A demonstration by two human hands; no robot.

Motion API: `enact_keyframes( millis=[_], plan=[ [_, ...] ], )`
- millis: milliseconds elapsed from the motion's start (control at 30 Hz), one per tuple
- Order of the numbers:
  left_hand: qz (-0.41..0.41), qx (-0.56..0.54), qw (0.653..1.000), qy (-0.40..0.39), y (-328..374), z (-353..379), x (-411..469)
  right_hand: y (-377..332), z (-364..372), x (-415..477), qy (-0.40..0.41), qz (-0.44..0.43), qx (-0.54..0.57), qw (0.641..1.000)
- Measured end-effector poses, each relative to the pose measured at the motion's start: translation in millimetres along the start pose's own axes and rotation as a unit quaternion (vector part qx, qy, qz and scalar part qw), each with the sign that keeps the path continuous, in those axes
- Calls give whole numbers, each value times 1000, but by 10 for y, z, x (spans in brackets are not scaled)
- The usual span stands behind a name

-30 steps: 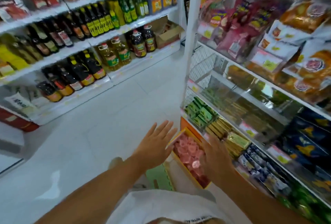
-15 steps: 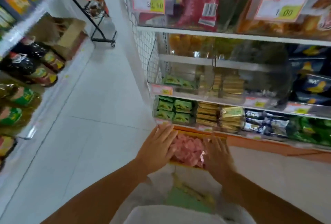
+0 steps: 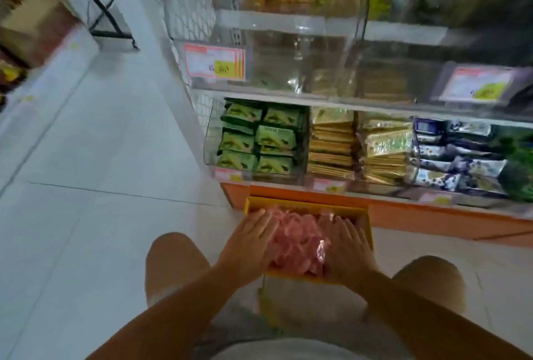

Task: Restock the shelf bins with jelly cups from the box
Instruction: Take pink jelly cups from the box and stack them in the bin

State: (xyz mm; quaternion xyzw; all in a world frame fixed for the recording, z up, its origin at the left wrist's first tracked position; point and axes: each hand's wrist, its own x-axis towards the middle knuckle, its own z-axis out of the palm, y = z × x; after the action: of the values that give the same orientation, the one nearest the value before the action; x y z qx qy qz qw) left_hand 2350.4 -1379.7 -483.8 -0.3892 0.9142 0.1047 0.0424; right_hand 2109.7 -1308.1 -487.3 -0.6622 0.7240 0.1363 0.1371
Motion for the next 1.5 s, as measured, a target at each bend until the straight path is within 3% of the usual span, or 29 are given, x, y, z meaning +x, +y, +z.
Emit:
enact_keyframes(
  millis=[133, 267, 467, 600, 667, 867, 1100, 1267, 1500],
  plan=[
    [19, 15, 999, -30, 30, 620, 227, -4, 516, 232, 22, -7, 16, 1000],
    [-13, 30, 998, -54, 15, 1050, 429, 11, 919, 388, 65, 50, 70, 994],
    [8, 9, 1000, -15, 293, 1060, 7, 49, 1213, -98, 106, 66, 151, 981],
    [-47, 19, 999, -4, 223, 1085, -23, 107, 1251, -58, 105, 102, 155, 977],
    [-36, 0, 999, -1, 276, 1129, -83, 53, 1282, -107, 115, 102, 185, 971],
    [-9, -3, 1000, 12, 360, 1201, 195, 73, 1442, 123, 62, 96, 205, 972],
    [-26, -33, 999, -19, 237, 1468, 709, -21, 1419, 609, 77, 72, 198, 974],
    [0, 54, 998, -32, 113, 1562, 991, -29, 1542, 897, 30, 73, 159, 984],
    [-27, -34, 995, -85, -53, 1775, 1118, 3, 1757, 907, -14, 15, 118, 993]
  ],
)
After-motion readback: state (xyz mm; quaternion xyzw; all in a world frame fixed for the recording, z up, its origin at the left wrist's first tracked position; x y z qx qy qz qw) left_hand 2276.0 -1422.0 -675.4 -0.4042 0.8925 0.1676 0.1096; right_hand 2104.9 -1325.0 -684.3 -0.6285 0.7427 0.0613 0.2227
